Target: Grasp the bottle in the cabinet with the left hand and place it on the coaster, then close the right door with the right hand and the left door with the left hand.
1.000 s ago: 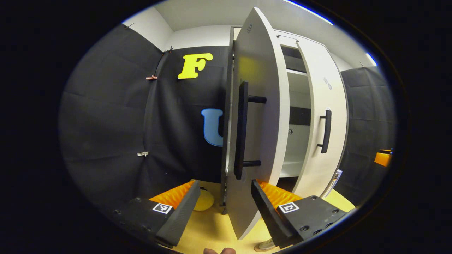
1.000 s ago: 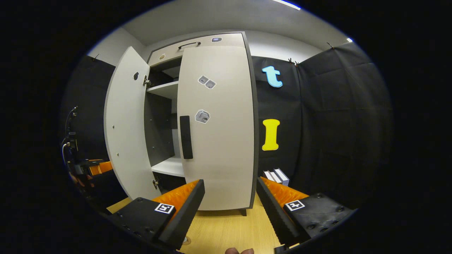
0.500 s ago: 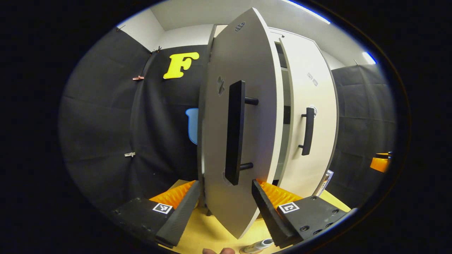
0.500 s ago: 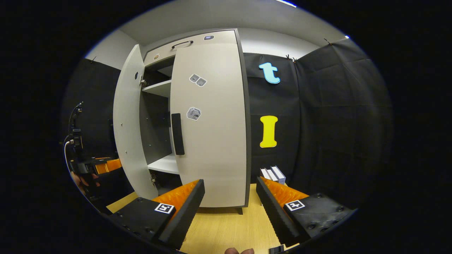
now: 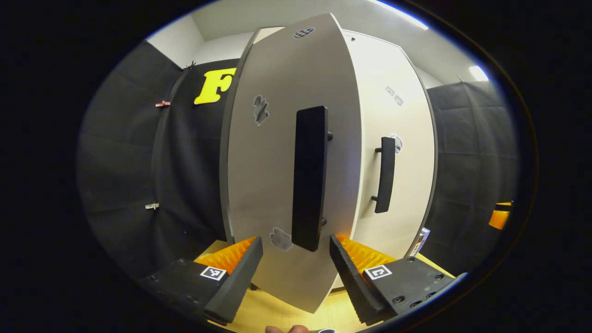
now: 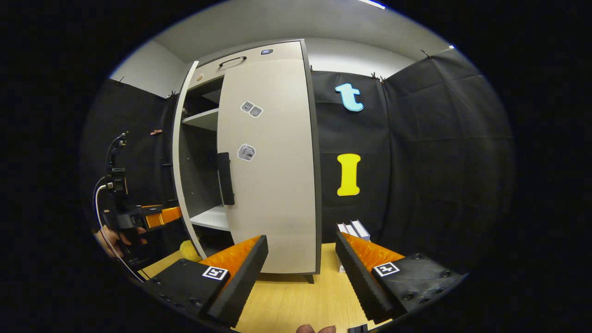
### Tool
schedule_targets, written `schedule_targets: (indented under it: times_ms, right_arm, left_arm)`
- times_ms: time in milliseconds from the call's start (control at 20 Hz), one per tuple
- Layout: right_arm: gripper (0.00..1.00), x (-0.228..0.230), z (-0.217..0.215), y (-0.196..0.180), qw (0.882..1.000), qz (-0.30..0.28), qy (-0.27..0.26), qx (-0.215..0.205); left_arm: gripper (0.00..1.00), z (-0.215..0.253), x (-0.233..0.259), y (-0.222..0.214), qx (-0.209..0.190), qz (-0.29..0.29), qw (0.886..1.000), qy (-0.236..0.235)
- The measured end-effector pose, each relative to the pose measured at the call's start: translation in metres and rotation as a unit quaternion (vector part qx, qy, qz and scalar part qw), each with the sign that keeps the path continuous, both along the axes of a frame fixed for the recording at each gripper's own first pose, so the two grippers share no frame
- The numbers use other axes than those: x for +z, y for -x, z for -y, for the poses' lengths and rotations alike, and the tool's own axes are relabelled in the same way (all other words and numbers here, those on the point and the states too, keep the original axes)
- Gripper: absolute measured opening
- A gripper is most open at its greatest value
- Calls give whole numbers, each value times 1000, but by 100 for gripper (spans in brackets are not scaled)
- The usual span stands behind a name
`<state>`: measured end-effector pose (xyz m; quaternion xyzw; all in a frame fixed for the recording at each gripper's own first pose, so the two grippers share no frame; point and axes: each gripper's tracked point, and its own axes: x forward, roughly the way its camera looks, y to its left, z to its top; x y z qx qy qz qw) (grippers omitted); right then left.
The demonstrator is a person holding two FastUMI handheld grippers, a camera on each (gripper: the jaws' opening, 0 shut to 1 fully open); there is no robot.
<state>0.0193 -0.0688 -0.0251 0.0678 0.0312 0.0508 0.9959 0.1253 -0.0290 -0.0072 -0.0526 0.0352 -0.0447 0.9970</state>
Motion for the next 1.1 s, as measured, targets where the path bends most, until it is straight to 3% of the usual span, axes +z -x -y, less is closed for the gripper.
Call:
schedule_targets:
  times_ms: [300, 750, 1100]
  right_arm:
    - [98, 0, 3, -5, 1000, 2, 1, 2]
    - [98, -1, 8, -24, 1000, -1, -3, 8]
    - [98, 4, -1, -28, 1000, 1, -1, 16]
  left_arm:
    - [94, 19, 0, -23, 0, -5, 1000, 24]
    - [95, 37, -1, -48, -3, -6, 1000, 22]
    - [95, 35, -2, -43, -4, -9, 999, 30]
